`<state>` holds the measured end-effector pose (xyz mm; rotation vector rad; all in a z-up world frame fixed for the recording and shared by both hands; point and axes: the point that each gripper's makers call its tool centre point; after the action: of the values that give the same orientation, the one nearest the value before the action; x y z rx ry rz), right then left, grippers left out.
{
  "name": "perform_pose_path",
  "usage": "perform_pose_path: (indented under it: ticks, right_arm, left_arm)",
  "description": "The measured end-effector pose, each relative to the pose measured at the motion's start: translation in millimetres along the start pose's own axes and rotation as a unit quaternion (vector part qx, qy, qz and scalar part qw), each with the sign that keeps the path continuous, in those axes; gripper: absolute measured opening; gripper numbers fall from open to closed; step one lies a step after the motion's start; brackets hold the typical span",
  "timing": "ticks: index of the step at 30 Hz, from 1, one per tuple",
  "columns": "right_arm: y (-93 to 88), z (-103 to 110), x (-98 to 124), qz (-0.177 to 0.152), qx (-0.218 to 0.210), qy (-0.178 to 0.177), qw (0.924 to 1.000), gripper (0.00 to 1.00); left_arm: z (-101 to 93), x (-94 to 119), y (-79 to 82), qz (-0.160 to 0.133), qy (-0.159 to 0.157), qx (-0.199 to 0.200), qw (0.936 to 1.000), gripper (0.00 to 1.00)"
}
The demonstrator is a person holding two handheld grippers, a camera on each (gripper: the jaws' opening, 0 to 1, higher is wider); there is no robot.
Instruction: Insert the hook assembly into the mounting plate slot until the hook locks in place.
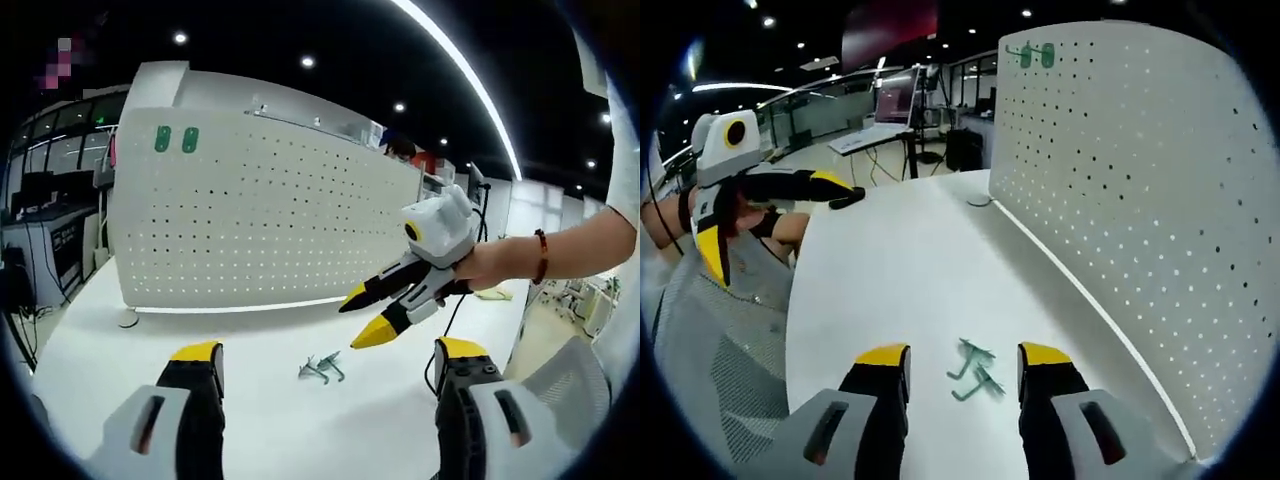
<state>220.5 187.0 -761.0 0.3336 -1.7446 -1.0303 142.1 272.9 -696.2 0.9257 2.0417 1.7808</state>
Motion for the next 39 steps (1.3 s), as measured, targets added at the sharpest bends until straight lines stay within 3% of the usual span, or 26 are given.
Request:
perform_pose_path:
  ticks: [25,39]
  right_arm:
    - [-13.0,-9,-29,0.048,0.025,0.016,0.9984,0.34]
    - [-16.4,-8,-46,0.070,0.062,0.035,0.9949,0.29]
  left_arm:
    - [9.8,8,-5.7,0.000,0.000,0.021,0.9998,0.88]
    - [4.7,9,-7.6,0.016,-0.005,0.002,0.9999,0.89]
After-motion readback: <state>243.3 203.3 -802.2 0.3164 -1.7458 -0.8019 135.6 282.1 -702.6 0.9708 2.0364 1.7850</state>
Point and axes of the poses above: the point that each gripper's makers call its tool centre point, and the gripper's own axes: x roughly backward along the fingers, z roughly to its left, y roughly out of its top, and after that the axes turned 5 degrees about -y, right-handed
